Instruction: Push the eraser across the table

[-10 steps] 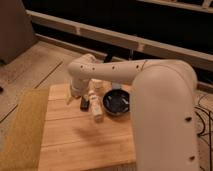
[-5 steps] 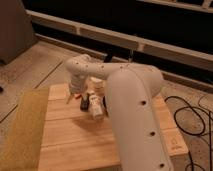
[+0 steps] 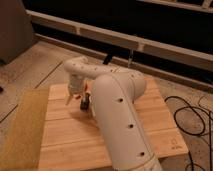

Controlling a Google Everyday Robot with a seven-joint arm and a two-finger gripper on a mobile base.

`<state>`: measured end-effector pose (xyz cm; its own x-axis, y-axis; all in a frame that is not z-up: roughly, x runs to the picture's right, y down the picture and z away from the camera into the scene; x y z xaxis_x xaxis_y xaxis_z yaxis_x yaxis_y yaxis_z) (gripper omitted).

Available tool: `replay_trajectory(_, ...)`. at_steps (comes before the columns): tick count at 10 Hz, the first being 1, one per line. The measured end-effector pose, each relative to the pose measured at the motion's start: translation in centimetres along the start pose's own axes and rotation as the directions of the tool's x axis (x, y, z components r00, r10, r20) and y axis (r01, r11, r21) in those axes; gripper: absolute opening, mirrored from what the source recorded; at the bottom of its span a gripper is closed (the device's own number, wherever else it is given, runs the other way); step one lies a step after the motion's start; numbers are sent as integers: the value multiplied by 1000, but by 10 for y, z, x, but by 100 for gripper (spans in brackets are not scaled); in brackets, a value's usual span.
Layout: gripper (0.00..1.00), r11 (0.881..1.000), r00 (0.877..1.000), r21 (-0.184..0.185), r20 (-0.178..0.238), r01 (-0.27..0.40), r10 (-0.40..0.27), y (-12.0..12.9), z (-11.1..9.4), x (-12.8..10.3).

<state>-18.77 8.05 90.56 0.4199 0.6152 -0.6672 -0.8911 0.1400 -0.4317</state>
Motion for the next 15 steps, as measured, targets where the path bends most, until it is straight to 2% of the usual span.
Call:
replay_trajectory(4,65,1000,1000,2,-2,-1,1,-1,1,1)
replay_trajectory(8,65,999,999,38,-23,-23,24,-10,14,16)
replay_trajectory(11,65,996,999,91,-40,-24,27,-23,16,23)
replay_trajectory(13,65,995,999,101,-28,-24,27,-25,11,21)
replay_trajectory(15,65,997,1000,69,20,19,-21,-6,8,2)
